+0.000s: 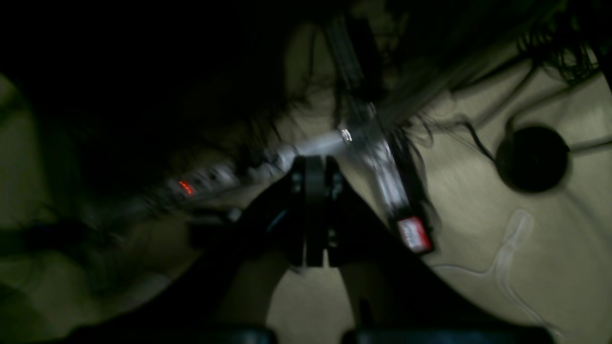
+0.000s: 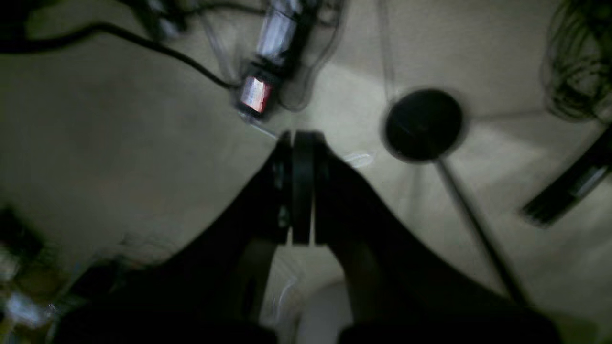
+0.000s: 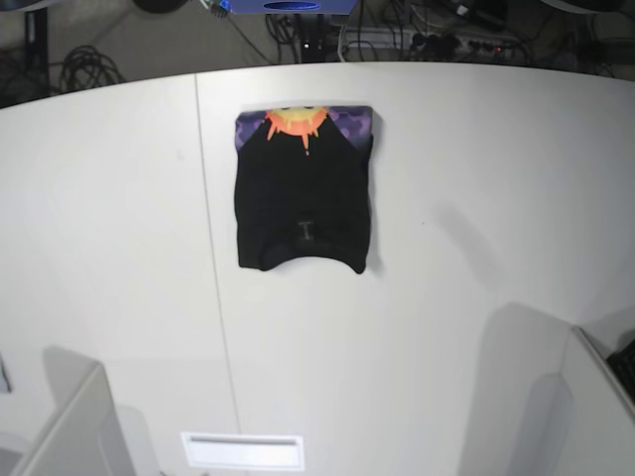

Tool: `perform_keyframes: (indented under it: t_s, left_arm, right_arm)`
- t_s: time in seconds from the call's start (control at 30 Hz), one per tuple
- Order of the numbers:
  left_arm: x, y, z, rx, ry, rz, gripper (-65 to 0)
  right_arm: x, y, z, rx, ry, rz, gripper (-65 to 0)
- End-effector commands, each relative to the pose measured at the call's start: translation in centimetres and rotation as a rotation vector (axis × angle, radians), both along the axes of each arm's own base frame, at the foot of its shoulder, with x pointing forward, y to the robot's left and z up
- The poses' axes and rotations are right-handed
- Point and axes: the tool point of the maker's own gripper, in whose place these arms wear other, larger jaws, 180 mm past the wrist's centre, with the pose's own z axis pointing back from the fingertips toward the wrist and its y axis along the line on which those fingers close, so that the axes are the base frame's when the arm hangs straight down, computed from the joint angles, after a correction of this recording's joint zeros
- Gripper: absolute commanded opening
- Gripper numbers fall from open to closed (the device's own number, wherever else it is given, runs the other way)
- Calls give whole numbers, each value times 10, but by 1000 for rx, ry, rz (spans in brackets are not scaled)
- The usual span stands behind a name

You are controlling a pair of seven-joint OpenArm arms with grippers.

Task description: Fold the T-shirt properly

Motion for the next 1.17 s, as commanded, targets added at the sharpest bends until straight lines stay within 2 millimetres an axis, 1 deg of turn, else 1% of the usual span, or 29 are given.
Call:
perform_keyframes:
  t_s: [0.0,0.07,0.17,0.2,0.27,0.33,0.37,0.43,0.47,0.5,0.57,0.6,0.67,0.73,0.8,0.97,1.0,1.07,1.13]
  left_arm:
    - [-5,6,0,8,11,17,-650]
    - [0,7,-14,8,41,50,-650]
    - [13,3,-31,-6,73,73,-650]
    - [18,1,-36,-13,85,65,-650]
    - [41,-1,-50,-15,103,10,-650]
    - [48,-5,-69,4,198,-42,-650]
    - [48,-5,-78,20,258,-64,-650]
    - [45,-9,-91,42,354,-102,-650]
    - [52,-15,-97,47,368,-113,-650]
    - [61,-17,-101,55,372,-121,-650]
    - [72,-18,-106,71,383,-124,-650]
    - [81,-19,-108,76,382,-124,-650]
    - [88,-16,-111,85,394,-120,-650]
    - [92,-17,-112,84,392,-118,-650]
    - [91,-17,-112,84,392,-117,-650]
    - [91,-13,-111,91,392,-117,-650]
    - [91,-12,-111,93,392,-118,-650]
    - [92,-12,-111,93,389,-117,-650]
    - [95,-12,-111,93,384,-117,-650]
  right_arm:
    - [-3,0,-7,-10,19,-16,-650]
    - [-10,1,-26,-26,72,-65,-650]
    - [-24,18,-49,-20,157,-130,-650]
    - [-31,23,-56,-16,177,-151,-650]
    - [-36,38,-67,10,186,-185,-650]
    - [-45,47,-78,23,201,-212,-650]
    - [-51,47,-82,23,211,-222,-650]
    - [-53,45,-87,24,191,-243,-650]
    - [-51,41,-88,24,168,-255,-650]
    - [-51,38,-89,24,147,-264,-650]
    - [-43,15,-91,-1,103,-269,-650]
    - [-38,10,-92,-6,83,-272,-650]
    - [-27,4,-94,-11,61,-273,-650]
    - [-23,4,-95,-10,56,-272,-650]
    - [-23,4,-95,-11,56,-274,-650]
    - [-22,11,-95,1,53,-275,-650]
    - [-17,16,-96,10,45,-278,-650]
    - [-9,20,-97,17,37,-279,-650]
    - [-10,20,-97,16,38,-279,-650]
